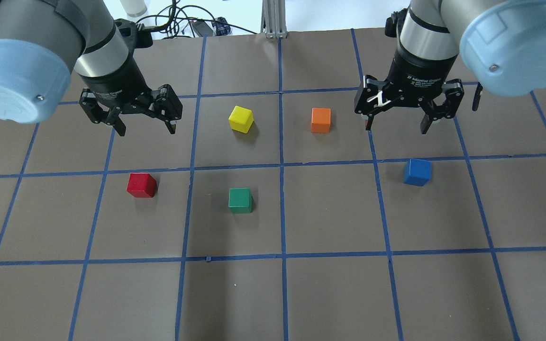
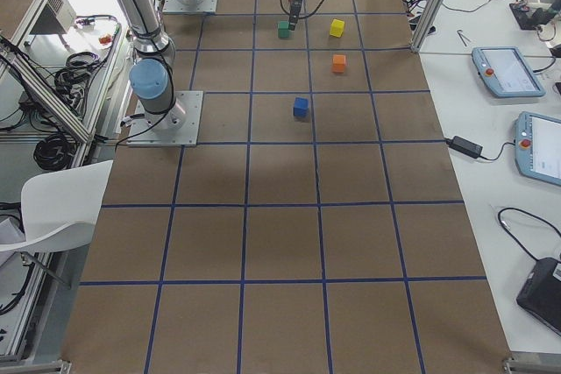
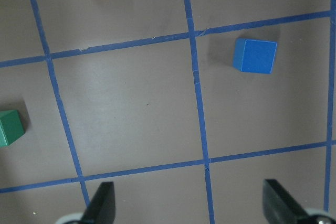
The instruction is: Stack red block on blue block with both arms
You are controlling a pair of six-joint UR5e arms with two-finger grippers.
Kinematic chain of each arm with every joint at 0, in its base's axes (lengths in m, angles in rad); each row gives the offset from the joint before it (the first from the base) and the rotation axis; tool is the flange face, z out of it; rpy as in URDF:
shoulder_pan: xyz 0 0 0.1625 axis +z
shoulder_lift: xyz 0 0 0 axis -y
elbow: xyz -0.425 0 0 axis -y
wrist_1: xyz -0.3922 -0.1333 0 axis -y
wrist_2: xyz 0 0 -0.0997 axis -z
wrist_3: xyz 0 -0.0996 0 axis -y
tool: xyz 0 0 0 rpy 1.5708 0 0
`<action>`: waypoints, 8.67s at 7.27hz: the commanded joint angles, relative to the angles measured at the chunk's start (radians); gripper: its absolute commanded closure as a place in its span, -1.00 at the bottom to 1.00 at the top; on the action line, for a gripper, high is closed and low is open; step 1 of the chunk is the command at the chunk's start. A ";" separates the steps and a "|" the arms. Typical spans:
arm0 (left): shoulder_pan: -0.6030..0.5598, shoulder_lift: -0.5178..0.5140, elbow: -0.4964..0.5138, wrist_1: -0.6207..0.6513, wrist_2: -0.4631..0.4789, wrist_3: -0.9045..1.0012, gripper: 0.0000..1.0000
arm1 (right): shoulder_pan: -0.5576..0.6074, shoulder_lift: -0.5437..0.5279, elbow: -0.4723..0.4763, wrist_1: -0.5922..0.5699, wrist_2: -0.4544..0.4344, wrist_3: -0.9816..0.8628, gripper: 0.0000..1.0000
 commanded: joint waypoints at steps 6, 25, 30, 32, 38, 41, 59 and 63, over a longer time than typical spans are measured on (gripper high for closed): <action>0.000 -0.007 -0.001 0.000 0.009 0.000 -1.00 | -0.002 0.002 -0.004 0.001 -0.010 0.000 -1.00; 0.002 -0.012 -0.004 0.000 0.007 0.003 -1.00 | -0.002 0.003 -0.004 -0.002 -0.010 -0.003 -1.00; 0.002 -0.013 -0.004 0.000 0.009 0.005 -1.00 | -0.002 0.006 -0.006 -0.002 -0.008 -0.003 -1.00; 0.002 -0.016 -0.004 0.000 0.009 0.003 -1.00 | -0.002 0.006 -0.006 -0.002 -0.008 -0.003 -1.00; 0.002 -0.016 -0.004 0.000 0.007 0.005 -1.00 | -0.002 0.005 -0.006 -0.002 -0.008 -0.003 -1.00; 0.002 -0.016 -0.006 -0.001 0.007 0.002 -1.00 | -0.002 0.008 -0.006 -0.002 -0.008 -0.003 -1.00; 0.047 -0.011 -0.052 0.122 0.009 0.121 -1.00 | -0.002 0.012 0.005 0.002 -0.010 -0.006 -1.00; 0.207 -0.082 -0.186 0.326 0.010 0.224 -1.00 | -0.002 0.014 0.006 -0.008 -0.008 -0.005 -1.00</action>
